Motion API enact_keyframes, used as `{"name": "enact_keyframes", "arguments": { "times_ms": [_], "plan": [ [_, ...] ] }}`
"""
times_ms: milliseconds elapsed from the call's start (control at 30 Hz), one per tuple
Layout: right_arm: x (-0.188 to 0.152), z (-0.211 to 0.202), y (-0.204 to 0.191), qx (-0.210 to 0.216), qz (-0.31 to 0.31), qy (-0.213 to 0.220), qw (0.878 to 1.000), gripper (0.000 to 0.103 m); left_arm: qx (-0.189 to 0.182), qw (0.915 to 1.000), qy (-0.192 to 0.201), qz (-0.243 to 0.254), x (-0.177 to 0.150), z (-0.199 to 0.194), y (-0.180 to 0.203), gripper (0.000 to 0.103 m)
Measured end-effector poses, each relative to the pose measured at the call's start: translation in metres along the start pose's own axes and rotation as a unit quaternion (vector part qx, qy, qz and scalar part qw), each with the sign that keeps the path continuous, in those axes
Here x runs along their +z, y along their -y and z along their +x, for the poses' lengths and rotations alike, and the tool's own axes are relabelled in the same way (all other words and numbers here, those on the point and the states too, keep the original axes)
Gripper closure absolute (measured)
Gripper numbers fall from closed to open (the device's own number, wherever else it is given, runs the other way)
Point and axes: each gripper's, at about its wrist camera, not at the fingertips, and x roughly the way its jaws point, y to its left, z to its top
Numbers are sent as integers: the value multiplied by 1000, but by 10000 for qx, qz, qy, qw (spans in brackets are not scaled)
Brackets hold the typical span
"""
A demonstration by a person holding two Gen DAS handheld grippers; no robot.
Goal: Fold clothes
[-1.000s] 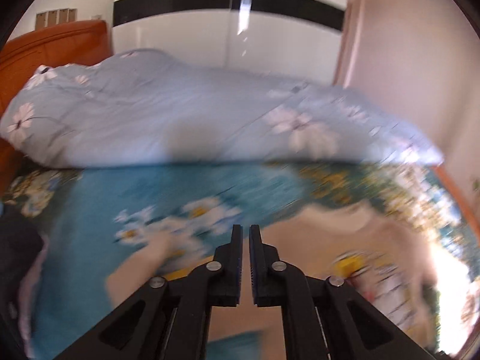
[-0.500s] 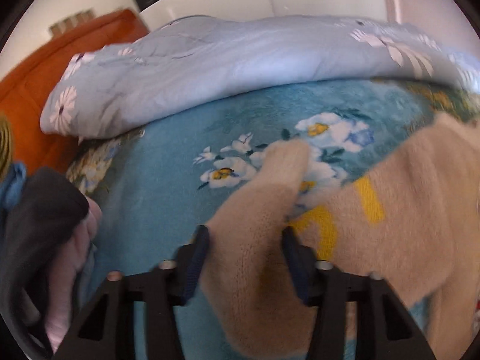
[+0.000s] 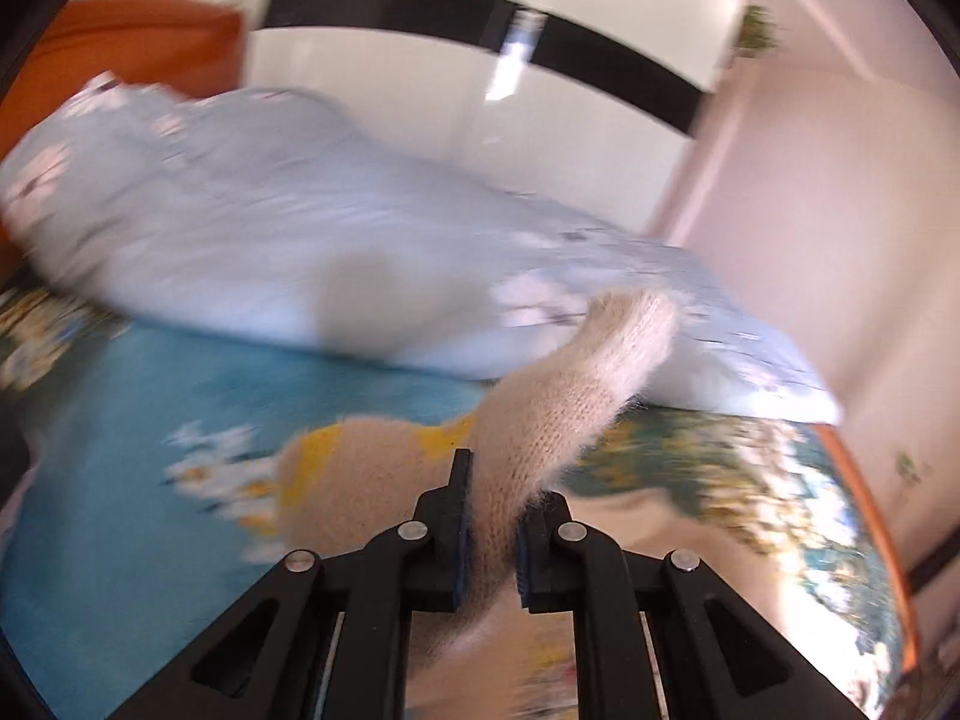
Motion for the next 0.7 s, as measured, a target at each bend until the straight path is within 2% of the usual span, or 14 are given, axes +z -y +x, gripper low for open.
{"name": "enact_keyframes", "arguments": {
  "times_ms": [167, 367, 467, 567, 700],
  "plan": [
    [3, -12, 7, -77, 54, 175, 9998, 41, -401, 9974, -322, 500, -15, 41, 86, 91],
    [0, -24, 22, -370, 104, 242, 9990, 41, -426, 9899, -799, 1092, -73, 85, 156, 91],
    [-4, -28, 34, -453, 165, 207, 9986, 41, -368, 9850, -1105, 1273, -100, 103, 165, 90],
    [-8, -29, 42, -490, 243, 175, 9983, 41, -394, 9831, -1273, 1252, -112, 107, 165, 88],
    [-10, -28, 48, -475, 328, 196, 9981, 41, -465, 9800, -1500, 1220, -126, 111, 167, 79]
  ]
}}
